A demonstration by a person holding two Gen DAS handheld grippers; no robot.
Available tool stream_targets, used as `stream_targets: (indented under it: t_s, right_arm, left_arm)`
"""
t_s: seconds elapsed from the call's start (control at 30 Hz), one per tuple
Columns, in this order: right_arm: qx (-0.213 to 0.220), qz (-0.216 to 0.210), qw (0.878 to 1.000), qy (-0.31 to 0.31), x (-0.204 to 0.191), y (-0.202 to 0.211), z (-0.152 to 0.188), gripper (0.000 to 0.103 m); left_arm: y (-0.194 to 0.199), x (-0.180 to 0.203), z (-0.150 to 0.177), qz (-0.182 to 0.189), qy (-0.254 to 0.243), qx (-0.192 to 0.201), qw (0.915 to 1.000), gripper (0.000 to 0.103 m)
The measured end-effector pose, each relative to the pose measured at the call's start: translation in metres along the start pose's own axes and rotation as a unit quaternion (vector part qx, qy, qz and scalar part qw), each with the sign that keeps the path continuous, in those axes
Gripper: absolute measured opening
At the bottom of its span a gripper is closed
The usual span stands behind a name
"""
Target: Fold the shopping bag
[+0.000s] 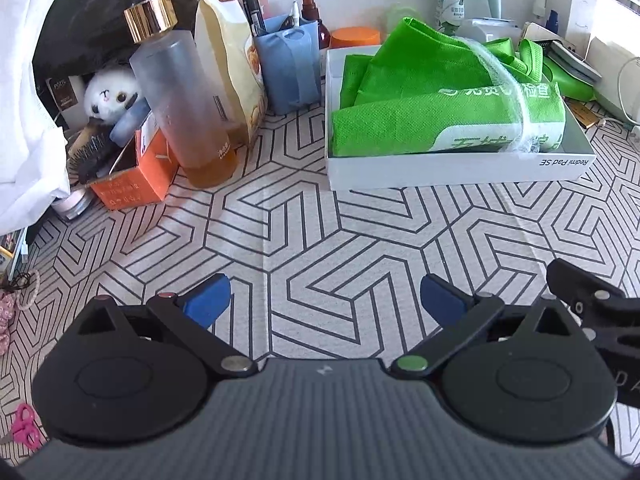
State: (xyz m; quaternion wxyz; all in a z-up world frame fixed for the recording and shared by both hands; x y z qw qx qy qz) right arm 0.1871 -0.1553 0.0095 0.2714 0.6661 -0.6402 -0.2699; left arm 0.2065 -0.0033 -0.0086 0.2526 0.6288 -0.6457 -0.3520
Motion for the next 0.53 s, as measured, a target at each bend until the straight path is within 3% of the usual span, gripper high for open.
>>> stream_targets:
  t_s: [0.53]
  right_arm:
    - [0.004, 0.001, 1.000, 0.002, -0.0032, 0.0006, 0.0013, 0.103]
  left_arm:
    - [-0.0011, -0.0026, 0.0017, 0.000, 0.002, 0.006, 1.0000, 0.103]
Point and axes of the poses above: each gripper's, at about its wrist camera, not at the fingertips, and y roughly against the way its jaws point, x to its right, z to its underside, the point moved 1 cm from there along -y, roughly the way its jaws point, and after that the axes turned 2 degrees about -y, right-handed, at the moved point
